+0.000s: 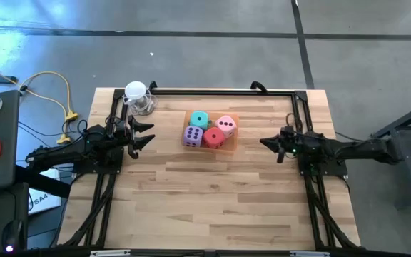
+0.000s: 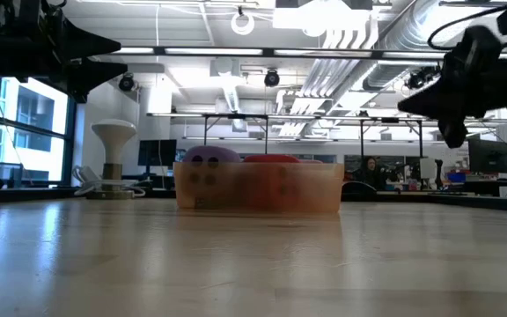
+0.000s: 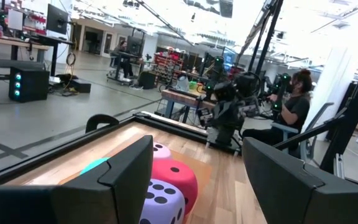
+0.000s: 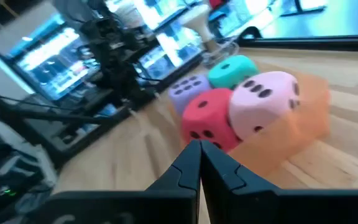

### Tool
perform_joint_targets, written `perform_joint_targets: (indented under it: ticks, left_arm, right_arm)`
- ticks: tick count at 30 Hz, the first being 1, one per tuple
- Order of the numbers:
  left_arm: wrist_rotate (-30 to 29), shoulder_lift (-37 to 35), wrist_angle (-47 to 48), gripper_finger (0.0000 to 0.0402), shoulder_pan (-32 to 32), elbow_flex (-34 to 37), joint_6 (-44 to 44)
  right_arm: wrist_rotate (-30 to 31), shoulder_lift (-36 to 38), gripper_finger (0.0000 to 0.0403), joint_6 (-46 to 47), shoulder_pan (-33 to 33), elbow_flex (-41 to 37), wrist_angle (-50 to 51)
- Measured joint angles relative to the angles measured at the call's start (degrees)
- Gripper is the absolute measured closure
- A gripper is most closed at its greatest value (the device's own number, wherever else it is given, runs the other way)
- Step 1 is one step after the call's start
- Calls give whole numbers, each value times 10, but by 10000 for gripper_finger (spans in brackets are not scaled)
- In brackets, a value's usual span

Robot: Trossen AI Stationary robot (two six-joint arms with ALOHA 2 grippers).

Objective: Pick & Place Dice
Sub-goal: Return to Home Position

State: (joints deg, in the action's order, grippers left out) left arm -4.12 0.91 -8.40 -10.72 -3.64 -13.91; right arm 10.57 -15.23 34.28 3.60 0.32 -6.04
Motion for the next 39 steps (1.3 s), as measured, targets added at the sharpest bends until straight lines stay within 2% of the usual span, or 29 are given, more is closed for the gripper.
perform_joint_targets:
  ticks: [8, 16, 39]
  left_arm:
    - [0, 0, 0, 161, 0, -1, 0]
    - [0, 0, 0, 161, 0, -1, 0]
    - [0, 0, 0, 161, 0, -1, 0]
  right_arm:
    - [-2, 66, 401, 0, -26, 0, 3]
    - [-2, 69, 401, 0, -56, 0, 2]
    - [-2, 69, 401, 0, -56, 0, 3]
